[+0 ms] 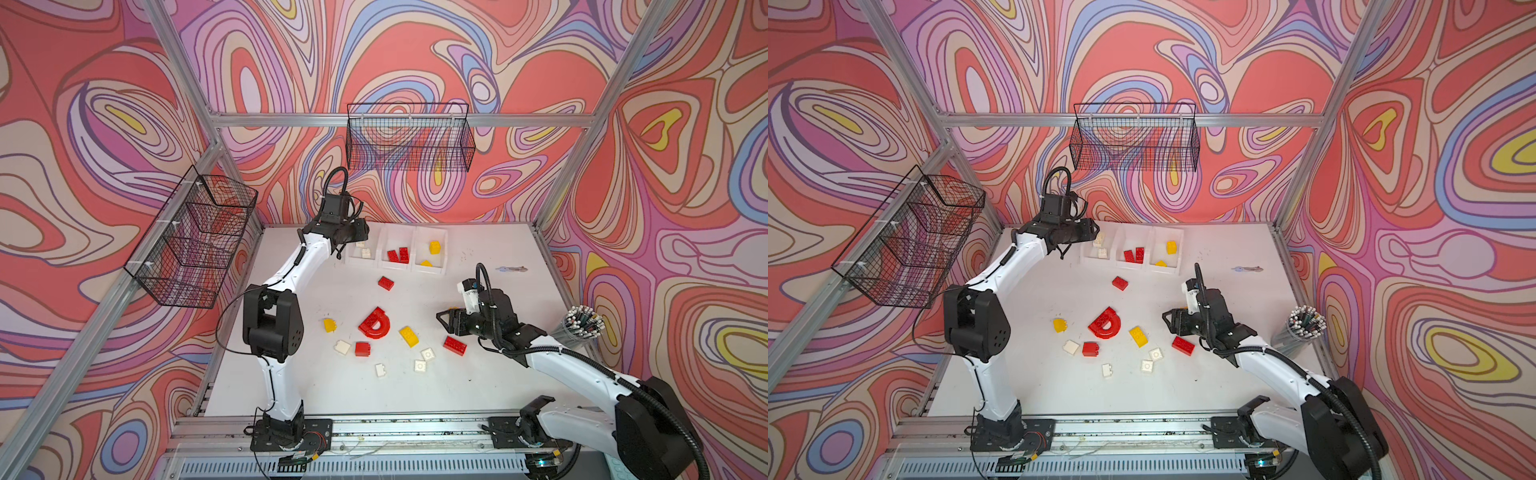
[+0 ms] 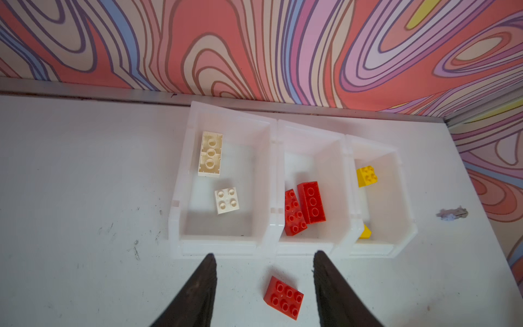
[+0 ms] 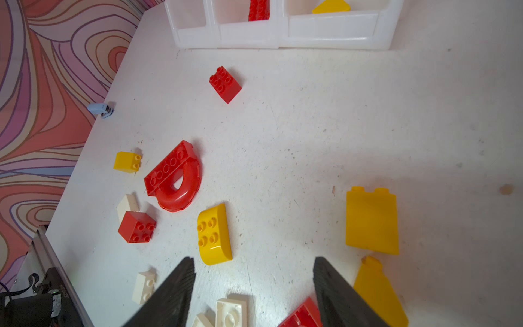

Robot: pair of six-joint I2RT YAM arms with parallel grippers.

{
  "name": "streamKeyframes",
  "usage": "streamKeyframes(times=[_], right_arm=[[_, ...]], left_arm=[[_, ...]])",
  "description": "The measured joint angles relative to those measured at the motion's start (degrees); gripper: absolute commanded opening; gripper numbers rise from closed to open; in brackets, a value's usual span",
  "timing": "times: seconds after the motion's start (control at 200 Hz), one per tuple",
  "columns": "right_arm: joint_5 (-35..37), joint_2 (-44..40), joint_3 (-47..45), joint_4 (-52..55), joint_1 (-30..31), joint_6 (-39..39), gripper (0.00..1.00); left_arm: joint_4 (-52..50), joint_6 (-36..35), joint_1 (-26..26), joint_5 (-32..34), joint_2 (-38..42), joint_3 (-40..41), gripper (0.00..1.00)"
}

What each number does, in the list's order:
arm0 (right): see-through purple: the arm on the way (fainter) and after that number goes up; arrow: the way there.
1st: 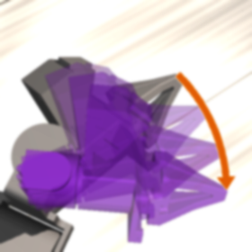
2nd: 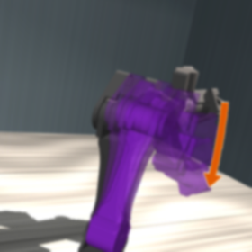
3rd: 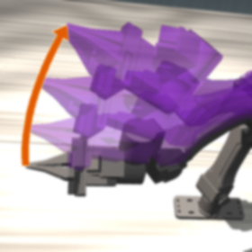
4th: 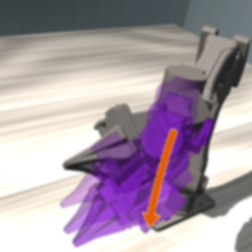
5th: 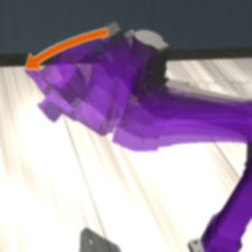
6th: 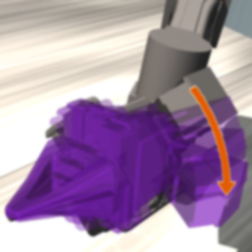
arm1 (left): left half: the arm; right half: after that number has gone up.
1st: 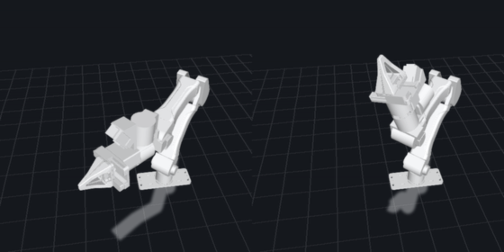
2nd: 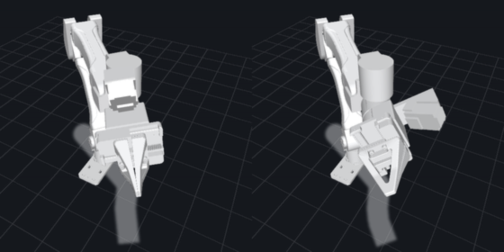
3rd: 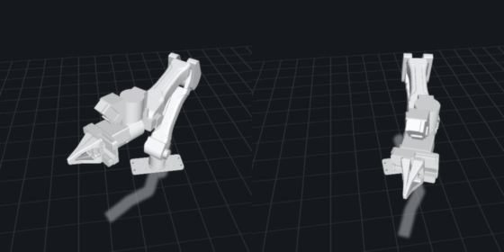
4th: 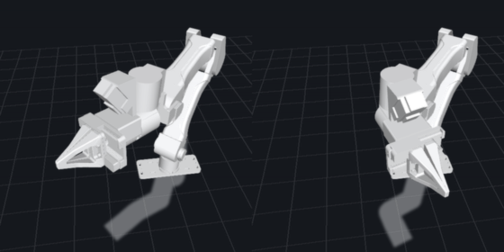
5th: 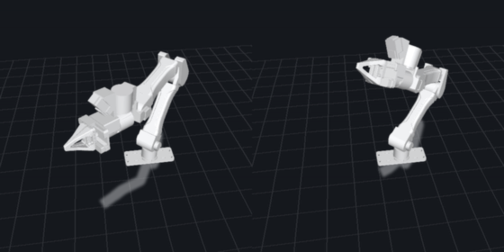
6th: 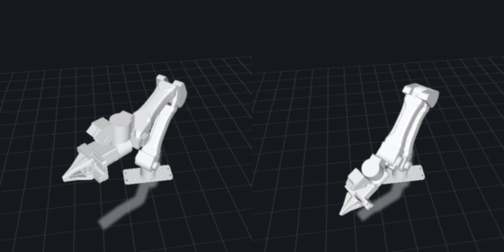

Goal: Sort the legos into containers by color
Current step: Place the lego in the container, then pick up the lego from the center of the table.

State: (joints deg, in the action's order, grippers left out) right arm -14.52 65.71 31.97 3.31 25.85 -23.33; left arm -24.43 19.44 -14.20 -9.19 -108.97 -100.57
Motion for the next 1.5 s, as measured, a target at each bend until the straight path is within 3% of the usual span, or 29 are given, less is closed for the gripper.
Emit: streamKeyframes(times=[0.356,0.731,0.926,1.017,1.247,1.502], right_arm=[[2.8,1.2,4.8,4.3,0.0,1.3,0.69],[9.7,4.4,12.4,9.2,0.1,3.0,0.55],[13.8,10.0,13.2,9.7,0.1,3.4,0.55],[15.6,13.4,13.1,10.1,0.1,3.6,0.60],[19.1,18.9,12.9,9.5,0.1,3.8,0.66],[20.3,23.9,12.9,8.6,0.1,3.8,0.60]], left_arm=[[-8.3,-3.0,0.0,1.8,18.8,5.7,0.55],[-14.0,-3.1,0.0,-0.3,40.0,28.6,0.54],[-15.0,-2.5,0.0,-2.4,45.5,39.6,0.54],[-15.0,-2.2,0.0,-3.5,47.0,42.4,0.54],[-14.7,-2.0,0.0,-5.8,47.1,43.1,0.54],[-14.7,-1.8,0.0,-6.2,47.4,43.1,0.54]])
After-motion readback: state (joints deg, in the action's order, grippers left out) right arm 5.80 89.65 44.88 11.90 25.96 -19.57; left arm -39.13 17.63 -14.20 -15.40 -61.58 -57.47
